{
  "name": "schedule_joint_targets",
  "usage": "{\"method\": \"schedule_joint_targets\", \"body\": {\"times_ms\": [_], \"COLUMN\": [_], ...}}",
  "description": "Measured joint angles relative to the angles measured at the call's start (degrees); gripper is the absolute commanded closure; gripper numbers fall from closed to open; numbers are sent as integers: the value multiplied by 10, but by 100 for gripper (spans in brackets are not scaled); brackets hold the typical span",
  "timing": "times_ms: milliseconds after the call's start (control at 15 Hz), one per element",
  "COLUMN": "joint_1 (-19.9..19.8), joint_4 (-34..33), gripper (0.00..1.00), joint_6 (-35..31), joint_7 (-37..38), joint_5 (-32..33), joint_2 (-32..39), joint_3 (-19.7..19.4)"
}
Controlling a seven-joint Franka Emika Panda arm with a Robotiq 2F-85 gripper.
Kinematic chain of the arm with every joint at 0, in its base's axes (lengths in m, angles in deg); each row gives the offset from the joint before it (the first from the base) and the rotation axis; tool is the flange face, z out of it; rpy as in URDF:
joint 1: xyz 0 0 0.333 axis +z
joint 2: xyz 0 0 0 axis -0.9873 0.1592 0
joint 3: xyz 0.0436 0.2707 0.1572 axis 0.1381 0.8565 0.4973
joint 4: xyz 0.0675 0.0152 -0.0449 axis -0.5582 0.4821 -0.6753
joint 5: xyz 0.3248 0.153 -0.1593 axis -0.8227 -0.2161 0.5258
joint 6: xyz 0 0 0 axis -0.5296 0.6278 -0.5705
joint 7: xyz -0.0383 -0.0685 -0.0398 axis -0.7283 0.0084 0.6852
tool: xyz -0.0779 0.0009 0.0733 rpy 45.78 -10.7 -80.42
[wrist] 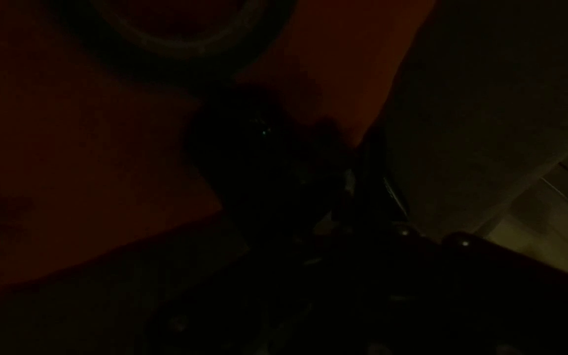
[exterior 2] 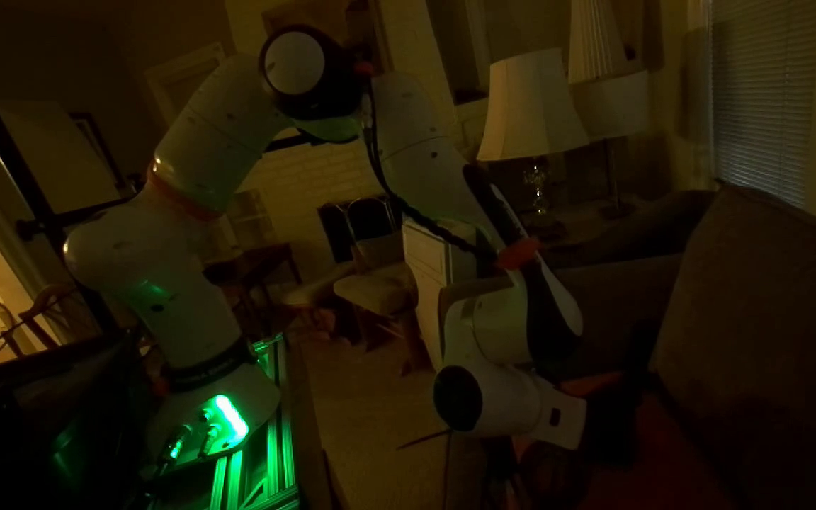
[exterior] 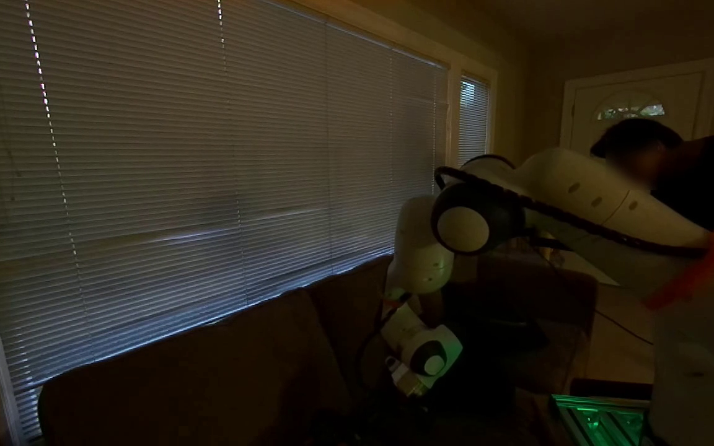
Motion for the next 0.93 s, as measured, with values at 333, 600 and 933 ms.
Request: {"method": "schedule_joint_targets", "body": {"times_ms": [333, 600, 933], "joint_1": [8, 13, 19], "joint_4": [-3, -9, -14], "gripper": [99, 99, 99], "joint_6": [-20, -35, -54], "joint_7": [-9, -21, -41], "joint_5": [-2, -8, -23], "joint_2": [0, 0, 0], "joint_3": [0, 1, 1]}}
